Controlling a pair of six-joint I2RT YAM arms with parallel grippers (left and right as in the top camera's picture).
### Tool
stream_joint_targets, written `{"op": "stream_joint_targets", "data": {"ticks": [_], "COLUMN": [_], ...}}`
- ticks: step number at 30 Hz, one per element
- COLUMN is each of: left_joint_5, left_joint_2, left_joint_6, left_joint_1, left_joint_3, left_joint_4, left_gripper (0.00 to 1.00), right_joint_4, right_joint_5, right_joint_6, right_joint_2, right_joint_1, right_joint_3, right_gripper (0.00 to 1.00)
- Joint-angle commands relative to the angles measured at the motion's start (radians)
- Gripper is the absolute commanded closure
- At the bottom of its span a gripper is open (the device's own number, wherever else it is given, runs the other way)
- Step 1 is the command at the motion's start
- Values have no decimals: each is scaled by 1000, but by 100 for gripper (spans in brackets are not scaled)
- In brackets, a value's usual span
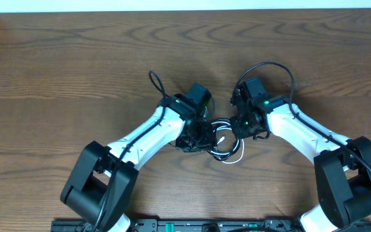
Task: Untangle cables
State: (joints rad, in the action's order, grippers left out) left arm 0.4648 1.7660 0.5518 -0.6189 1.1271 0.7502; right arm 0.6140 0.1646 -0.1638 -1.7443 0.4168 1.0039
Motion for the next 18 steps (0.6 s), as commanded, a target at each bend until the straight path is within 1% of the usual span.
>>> {"op": "stream_joint_targets", "data": {"ticks": [1, 4, 10, 13, 15, 18], "left_joint_5": [-5, -10, -82, -107, -146, -166], "left_joint_2": [23, 28, 31, 31, 31, 31], "left_joint_6": [48, 60, 208, 244, 298, 357], "left_joint_1": [-17, -30, -43, -58, -74, -85], "left_joint_3": [-11, -11, -11, -19, -38, -78], "left_joint_4": [4, -35, -70, -71, -76, -140], "left_gripper": [65, 65, 65, 65, 65, 65], "right_joint_4": [2, 2, 3, 3, 2, 2], "right_joint_5": [-5, -4, -5, -5, -5, -5], "right_joint_6": [-15, -15, -15, -15, -15, -15], "right_joint_2": [-10, -10, -10, -10, -10, -10], "right_joint_1": [4, 2, 2, 2, 2, 2], "right_joint_3": [-6, -6, -6, -6, -6, -6], "right_gripper": [70, 68, 67, 67, 67, 67]}}
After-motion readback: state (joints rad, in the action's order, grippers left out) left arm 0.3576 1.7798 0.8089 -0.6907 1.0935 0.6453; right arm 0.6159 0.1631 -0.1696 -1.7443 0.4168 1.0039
